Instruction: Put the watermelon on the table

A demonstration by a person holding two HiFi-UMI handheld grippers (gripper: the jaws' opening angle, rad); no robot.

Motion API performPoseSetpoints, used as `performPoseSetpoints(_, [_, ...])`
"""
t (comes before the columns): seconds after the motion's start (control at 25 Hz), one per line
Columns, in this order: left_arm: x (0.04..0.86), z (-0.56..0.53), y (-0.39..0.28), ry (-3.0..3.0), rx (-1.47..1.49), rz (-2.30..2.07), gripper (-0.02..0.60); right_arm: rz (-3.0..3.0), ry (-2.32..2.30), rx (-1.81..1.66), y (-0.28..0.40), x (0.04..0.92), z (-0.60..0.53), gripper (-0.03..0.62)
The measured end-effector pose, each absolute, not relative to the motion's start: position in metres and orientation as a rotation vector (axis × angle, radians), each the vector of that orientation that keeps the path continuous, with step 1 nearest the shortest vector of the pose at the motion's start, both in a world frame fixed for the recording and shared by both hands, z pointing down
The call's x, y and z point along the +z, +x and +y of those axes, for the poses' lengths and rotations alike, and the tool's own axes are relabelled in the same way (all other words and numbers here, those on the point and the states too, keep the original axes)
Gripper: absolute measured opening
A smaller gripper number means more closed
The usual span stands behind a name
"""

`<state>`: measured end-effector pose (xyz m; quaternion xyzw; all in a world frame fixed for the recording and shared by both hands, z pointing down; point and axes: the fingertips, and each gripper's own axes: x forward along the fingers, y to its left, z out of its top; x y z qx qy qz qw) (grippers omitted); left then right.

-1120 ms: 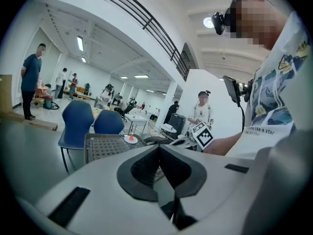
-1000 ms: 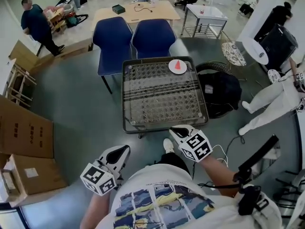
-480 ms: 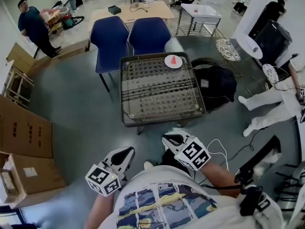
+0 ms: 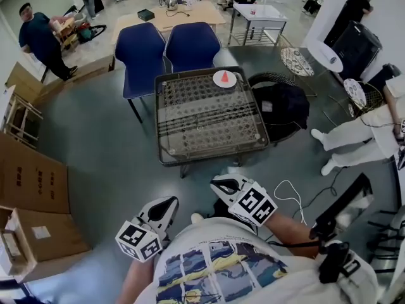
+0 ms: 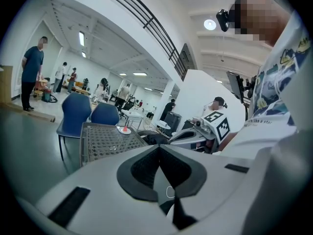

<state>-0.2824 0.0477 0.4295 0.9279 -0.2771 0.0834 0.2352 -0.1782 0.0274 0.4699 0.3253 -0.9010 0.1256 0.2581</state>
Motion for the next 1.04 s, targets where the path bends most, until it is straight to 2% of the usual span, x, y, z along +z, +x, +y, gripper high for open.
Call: performPoseSetpoints(1.04, [0.437,0.034,-0.285,2.540,0.255,-0.752,0.009,-2.431,0.844,0.333,-0.188,0.476,0.019,0.011])
